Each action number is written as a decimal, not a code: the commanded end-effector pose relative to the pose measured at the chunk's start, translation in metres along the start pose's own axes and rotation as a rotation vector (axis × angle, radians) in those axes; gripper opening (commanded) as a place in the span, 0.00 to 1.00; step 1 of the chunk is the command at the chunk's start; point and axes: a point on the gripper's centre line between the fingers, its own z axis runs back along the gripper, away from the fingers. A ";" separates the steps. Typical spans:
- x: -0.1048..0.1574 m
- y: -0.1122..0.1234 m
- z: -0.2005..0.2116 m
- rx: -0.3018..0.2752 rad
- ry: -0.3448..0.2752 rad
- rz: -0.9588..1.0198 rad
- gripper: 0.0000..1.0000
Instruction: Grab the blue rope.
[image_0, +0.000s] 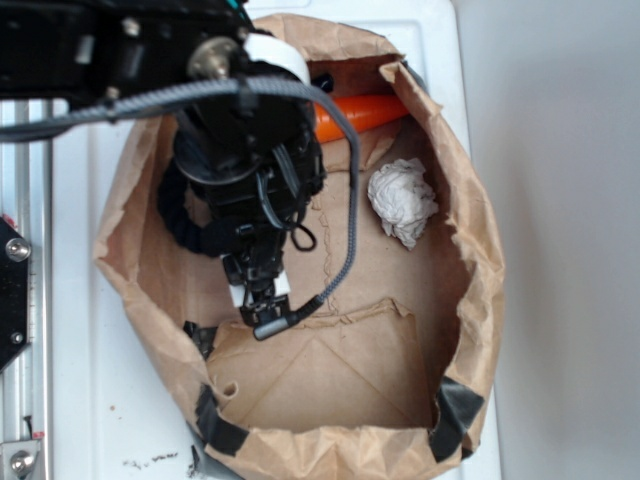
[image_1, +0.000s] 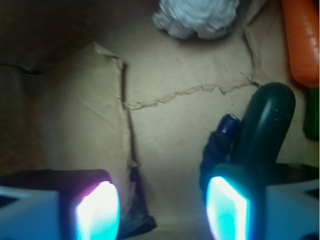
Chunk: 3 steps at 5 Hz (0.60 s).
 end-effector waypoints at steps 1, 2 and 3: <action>0.003 0.009 -0.013 0.062 -0.036 -0.018 1.00; -0.002 0.015 -0.020 0.122 -0.027 -0.028 1.00; -0.007 0.019 -0.032 0.201 -0.017 -0.045 1.00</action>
